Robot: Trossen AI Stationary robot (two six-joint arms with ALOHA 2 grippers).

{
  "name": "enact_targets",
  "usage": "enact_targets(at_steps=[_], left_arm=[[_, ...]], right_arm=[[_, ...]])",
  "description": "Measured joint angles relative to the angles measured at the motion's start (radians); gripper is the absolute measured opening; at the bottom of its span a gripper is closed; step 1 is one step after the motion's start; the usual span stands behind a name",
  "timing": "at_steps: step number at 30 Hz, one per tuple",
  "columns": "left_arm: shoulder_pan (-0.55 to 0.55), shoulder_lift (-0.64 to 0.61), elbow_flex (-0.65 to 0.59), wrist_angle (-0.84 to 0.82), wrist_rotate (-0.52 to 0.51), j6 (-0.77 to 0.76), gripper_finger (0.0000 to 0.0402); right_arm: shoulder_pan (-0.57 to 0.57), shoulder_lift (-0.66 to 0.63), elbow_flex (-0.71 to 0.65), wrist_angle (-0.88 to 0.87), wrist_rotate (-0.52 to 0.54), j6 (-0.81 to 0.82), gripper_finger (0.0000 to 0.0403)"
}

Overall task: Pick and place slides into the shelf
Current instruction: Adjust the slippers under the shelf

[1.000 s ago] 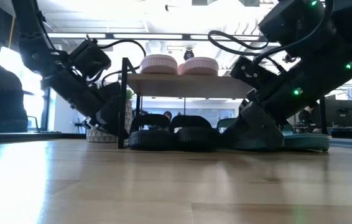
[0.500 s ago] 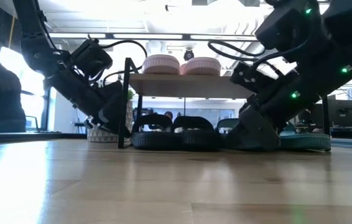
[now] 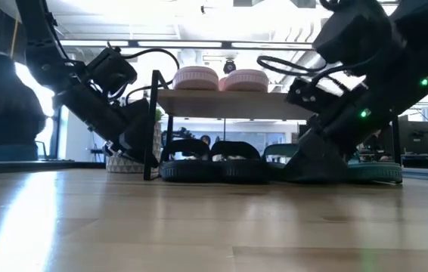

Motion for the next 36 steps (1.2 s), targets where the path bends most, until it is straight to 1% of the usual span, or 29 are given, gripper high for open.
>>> enact_targets(at_steps=[3, 9, 13, 15, 20, 22, 25, 36], left_arm=[[0.000, 0.000, 0.000, -0.001, 0.000, 0.000, 0.0000], [0.000, 0.000, 0.000, -0.003, 0.000, 0.000, 0.0000], [0.000, 0.000, 0.000, -0.003, 0.001, 0.000, 0.0000], [0.000, 0.000, 0.000, -0.003, 0.001, 0.000, 0.0000], [0.000, -0.001, 0.000, -0.005, 0.001, 0.000, 0.0000], [0.000, -0.001, 0.000, -0.005, 0.001, 0.000, 0.0000], [0.000, -0.001, 0.000, -0.007, 0.001, 0.000, 0.0000], [0.000, -0.001, -0.001, -0.008, 0.005, -0.001, 0.0000]], right_arm=[[0.021, -0.040, 0.000, -0.043, -0.008, -0.002, 0.0000], [0.055, -0.055, 0.000, 0.089, -0.164, -0.132, 0.0000], [0.048, -0.055, 0.000, 0.125, -0.120, -0.183, 0.0000], [0.030, -0.051, 0.000, 0.145, -0.142, -0.188, 0.0000], [-0.004, 0.009, 0.000, 0.218, -0.177, -0.202, 0.0000], [-0.008, 0.028, 0.000, 0.231, -0.173, -0.202, 0.0000], [-0.004, 0.036, 0.000, 0.247, -0.131, -0.202, 0.0000], [-0.052, 0.036, 0.000, 0.249, -0.126, -0.209, 0.0000]])
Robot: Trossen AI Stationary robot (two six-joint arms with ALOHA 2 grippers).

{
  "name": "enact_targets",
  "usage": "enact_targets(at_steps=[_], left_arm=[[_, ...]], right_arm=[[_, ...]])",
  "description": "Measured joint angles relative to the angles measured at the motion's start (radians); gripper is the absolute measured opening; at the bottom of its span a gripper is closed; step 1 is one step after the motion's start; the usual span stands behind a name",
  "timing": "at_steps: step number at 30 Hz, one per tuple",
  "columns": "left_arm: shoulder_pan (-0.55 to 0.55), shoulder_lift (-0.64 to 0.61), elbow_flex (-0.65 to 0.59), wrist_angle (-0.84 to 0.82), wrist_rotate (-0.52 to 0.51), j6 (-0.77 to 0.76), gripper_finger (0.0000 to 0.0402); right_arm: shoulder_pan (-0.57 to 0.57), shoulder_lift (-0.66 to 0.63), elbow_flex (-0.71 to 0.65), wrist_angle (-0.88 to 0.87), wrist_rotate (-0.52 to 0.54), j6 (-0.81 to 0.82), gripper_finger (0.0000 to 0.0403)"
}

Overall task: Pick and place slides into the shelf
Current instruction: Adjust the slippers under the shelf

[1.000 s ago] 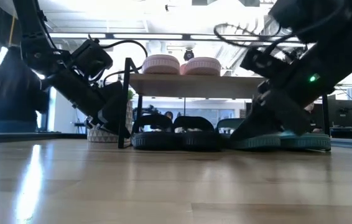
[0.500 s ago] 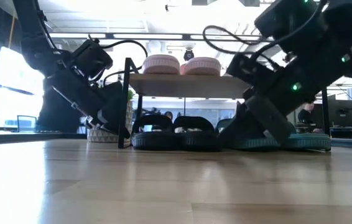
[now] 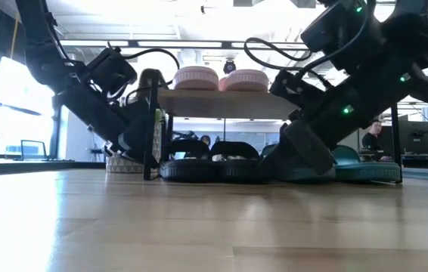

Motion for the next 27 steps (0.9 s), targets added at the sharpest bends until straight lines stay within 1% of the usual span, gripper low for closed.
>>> enact_targets(at_steps=[6, 9, 12, 14, 17, 19, 21, 24, 27], left_arm=[[0.000, 0.000, 0.000, 0.000, 0.000, 0.000, 0.0000], [0.000, 0.000, 0.000, 0.000, 0.000, 0.001, 0.0000], [0.000, 0.000, 0.000, -0.008, 0.004, 0.002, 0.0000], [0.000, 0.000, 0.000, -0.019, 0.004, 0.004, 0.0000], [0.000, 0.000, -0.001, -0.031, 0.004, 0.004, 0.0000], [0.000, 0.000, -0.001, -0.032, 0.004, 0.004, 0.0000], [0.000, 0.000, -0.001, -0.032, 0.004, 0.004, 0.0000], [0.000, 0.000, -0.001, -0.032, 0.004, 0.004, 0.0000], [0.000, 0.000, -0.001, -0.032, 0.004, 0.004, 0.0000]], right_arm=[[-0.001, 0.000, 0.000, 0.000, 0.000, 0.000, 0.0000], [0.013, -0.003, 0.000, 0.008, -0.004, -0.035, 0.0000], [0.038, -0.037, 0.000, -0.005, -0.016, -0.062, 0.0000], [0.054, -0.078, 0.000, -0.049, -0.019, -0.068, 0.0000], [0.074, -0.155, 0.000, -0.172, -0.003, -0.057, 0.0000], [0.090, -0.215, 0.000, -0.289, 0.024, -0.023, 0.0000], [0.104, -0.278, 0.000, -0.421, 0.026, 0.021, 0.0000], [0.128, -0.363, 0.000, -0.628, -0.028, 0.119, 0.0000], [0.164, -0.409, 0.000, -0.835, -0.080, 0.267, 0.0000]])
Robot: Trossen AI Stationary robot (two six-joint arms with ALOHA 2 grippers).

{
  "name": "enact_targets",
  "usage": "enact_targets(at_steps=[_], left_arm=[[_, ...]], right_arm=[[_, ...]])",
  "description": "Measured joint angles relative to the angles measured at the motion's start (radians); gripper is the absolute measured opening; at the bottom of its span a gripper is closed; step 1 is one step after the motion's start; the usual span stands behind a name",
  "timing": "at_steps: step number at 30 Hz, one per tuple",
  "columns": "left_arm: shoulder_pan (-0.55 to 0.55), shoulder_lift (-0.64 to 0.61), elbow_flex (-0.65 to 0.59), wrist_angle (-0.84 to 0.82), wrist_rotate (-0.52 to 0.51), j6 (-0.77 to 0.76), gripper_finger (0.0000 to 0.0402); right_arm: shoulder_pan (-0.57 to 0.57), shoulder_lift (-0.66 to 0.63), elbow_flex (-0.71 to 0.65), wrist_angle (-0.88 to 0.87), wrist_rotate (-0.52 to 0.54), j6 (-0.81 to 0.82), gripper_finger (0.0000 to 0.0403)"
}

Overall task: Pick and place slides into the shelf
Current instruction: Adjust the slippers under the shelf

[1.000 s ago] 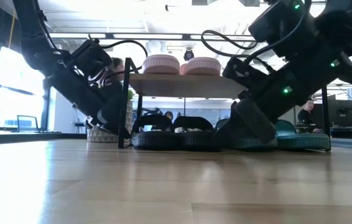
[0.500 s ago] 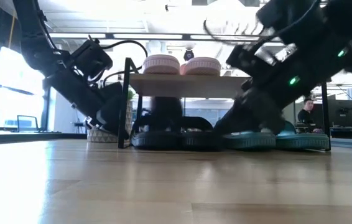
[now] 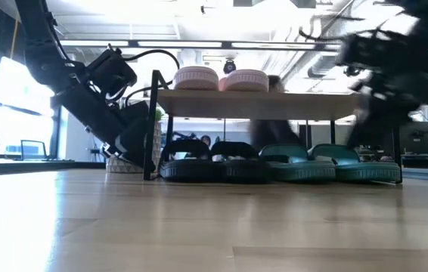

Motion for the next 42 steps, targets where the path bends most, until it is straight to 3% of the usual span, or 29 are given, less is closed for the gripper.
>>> enact_targets(at_steps=[3, 11, 28, 42], left_arm=[[0.000, 0.000, 0.000, 0.001, 0.000, 0.000, 0.0000], [0.000, 0.000, 0.000, 0.002, 0.000, 0.000, 0.0000], [0.000, 0.000, 0.000, 0.019, 0.000, -0.002, 0.0000], [0.000, 0.001, -0.001, 0.056, 0.026, -0.002, 0.0000]], right_arm=[[0.051, -0.003, -0.028, -0.116, -0.005, 0.143, 0.0000], [0.127, -0.002, -0.126, -0.125, 0.108, 0.345, 0.0000], [0.036, -0.002, -0.164, -0.115, 0.162, 0.356, 0.0000], [0.034, -0.002, -0.164, 0.045, 0.111, 0.193, 0.0000]])
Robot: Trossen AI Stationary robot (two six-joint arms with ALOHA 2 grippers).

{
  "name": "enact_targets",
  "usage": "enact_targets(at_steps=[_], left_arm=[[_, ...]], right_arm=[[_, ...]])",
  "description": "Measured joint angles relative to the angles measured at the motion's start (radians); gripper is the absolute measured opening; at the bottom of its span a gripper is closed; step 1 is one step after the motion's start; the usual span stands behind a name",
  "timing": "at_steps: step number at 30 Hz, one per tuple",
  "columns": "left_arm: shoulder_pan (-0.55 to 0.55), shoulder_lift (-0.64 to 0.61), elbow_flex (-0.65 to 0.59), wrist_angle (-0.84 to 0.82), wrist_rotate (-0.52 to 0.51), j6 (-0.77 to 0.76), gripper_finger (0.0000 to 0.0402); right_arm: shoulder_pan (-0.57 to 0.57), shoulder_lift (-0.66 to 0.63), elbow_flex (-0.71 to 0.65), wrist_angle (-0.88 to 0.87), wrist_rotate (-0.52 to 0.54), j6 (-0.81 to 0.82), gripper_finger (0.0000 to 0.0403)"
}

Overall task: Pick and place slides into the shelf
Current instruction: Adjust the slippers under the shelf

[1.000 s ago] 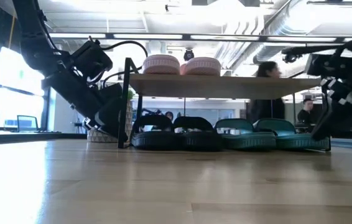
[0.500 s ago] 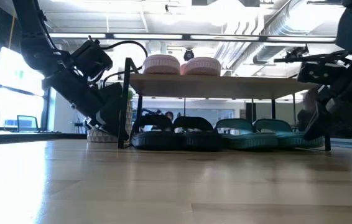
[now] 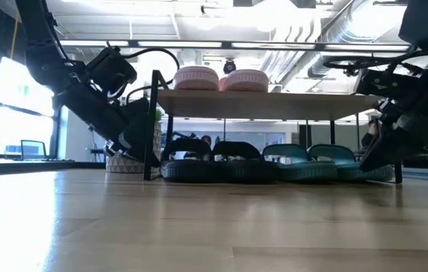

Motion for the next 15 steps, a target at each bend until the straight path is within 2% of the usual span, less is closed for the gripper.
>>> enact_targets(at_steps=[15], left_arm=[[0.000, 0.000, 0.000, -0.002, -0.006, -0.019, 0.0001]], right_arm=[[0.000, 0.000, 0.000, 0.014, -0.026, -0.016, 0.0000]])
